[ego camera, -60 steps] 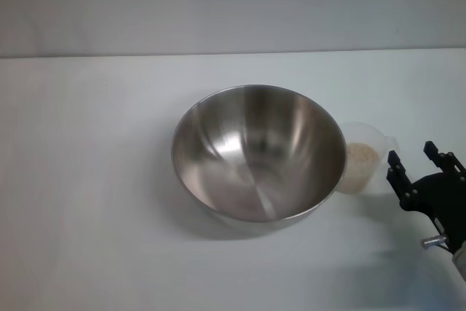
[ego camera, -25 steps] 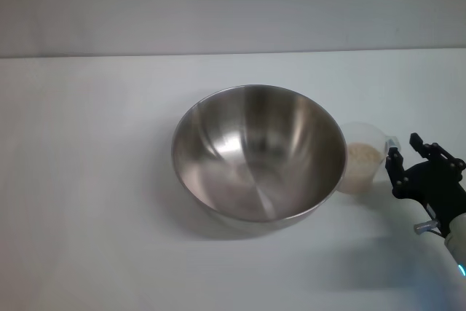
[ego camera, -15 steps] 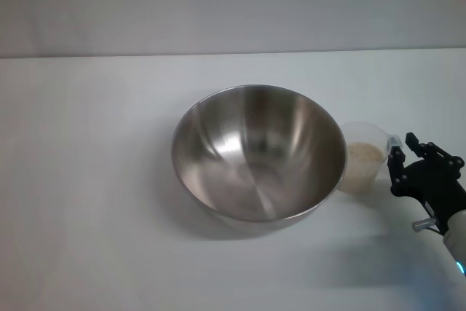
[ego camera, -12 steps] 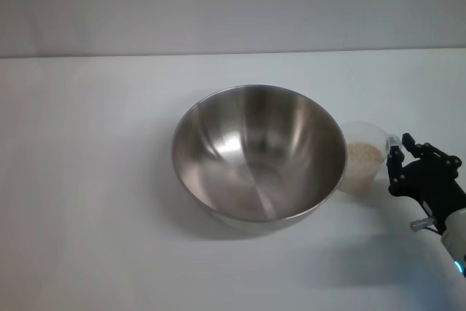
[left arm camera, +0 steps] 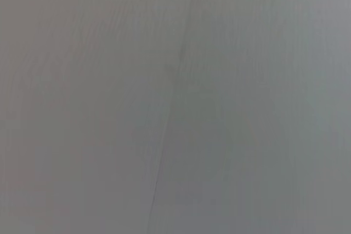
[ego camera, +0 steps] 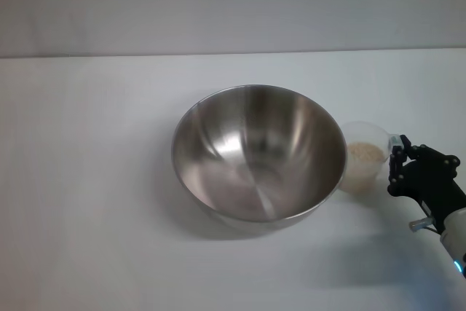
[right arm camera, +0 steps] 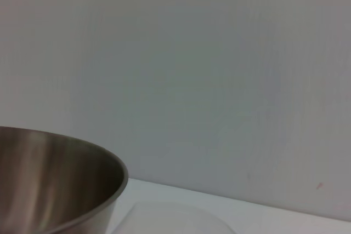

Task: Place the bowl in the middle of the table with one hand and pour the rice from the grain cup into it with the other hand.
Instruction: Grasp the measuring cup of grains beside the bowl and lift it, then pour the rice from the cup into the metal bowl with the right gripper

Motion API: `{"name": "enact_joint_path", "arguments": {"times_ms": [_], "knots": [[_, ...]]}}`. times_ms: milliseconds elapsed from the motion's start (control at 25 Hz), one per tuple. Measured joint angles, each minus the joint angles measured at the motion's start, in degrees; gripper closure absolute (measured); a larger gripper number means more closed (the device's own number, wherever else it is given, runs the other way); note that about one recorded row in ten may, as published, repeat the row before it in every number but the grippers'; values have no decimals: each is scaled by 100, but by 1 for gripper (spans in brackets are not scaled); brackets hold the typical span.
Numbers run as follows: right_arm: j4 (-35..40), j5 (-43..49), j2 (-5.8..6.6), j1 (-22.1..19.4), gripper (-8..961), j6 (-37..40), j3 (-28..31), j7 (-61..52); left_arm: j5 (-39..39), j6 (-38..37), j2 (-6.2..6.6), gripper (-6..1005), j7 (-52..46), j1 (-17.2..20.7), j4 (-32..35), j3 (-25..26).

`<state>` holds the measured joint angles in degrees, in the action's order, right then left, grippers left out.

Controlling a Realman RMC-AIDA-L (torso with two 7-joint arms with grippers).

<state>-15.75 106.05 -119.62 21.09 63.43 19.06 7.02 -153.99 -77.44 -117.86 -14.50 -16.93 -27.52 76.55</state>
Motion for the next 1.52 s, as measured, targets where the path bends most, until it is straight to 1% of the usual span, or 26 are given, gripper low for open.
{"name": "enact_joint_path", "arguments": {"times_ms": [200, 400, 560, 600, 640, 800, 960, 1040, 1080, 1120, 1200, 1280, 1520], "knots": [[13, 1, -4, -3, 860, 8, 0, 0, 0, -39, 0, 186, -17, 13, 0, 0], [30, -18, -8, -51, 929, 104, 31, 0, 0, -59, 0, 186, -32, 24, 0, -2], [49, -43, -8, -198, 930, 542, 254, -10, 1, -61, 0, 186, -35, 24, 0, -19], [60, -44, 0, -263, 930, 820, 384, -11, 0, -61, 0, 186, -35, 23, 1, -31], [60, -44, 0, -263, 931, 820, 384, -11, 0, -61, 0, 186, -35, 23, 1, -31], [212, -47, 17, -273, 932, 1482, 458, -12, -1, -61, 0, 186, -35, 9, 1, -48], [313, -42, 31, -158, 933, 2031, 501, 14, -30, -58, -2, 186, -35, -7, 1, -53], [408, -22, 35, -39, 933, 2234, 497, 28, -54, -57, -5, 186, -38, -7, 1, -53], [483, -9, 36, 88, 933, 2383, 470, 53, -58, -56, -6, 186, -40, -7, 1, -53], [483, -9, 36, 88, 933, 2383, 470, 53, -61, -56, -7, 186, -41, -6, 1, -55], [513, 9, 36, 227, 934, 2509, 444, 184, -62, -52, -8, 186, -42, 2, -15, -59], [487, 101, 32, 405, 934, 2649, 420, 561, -62, -31, -15, 186, -44, 17, -52, -62], [391, 393, 24, 606, 936, 2706, 382, 1214, -62, -27, -18, 186, -45, 17, -59, -70]]}}
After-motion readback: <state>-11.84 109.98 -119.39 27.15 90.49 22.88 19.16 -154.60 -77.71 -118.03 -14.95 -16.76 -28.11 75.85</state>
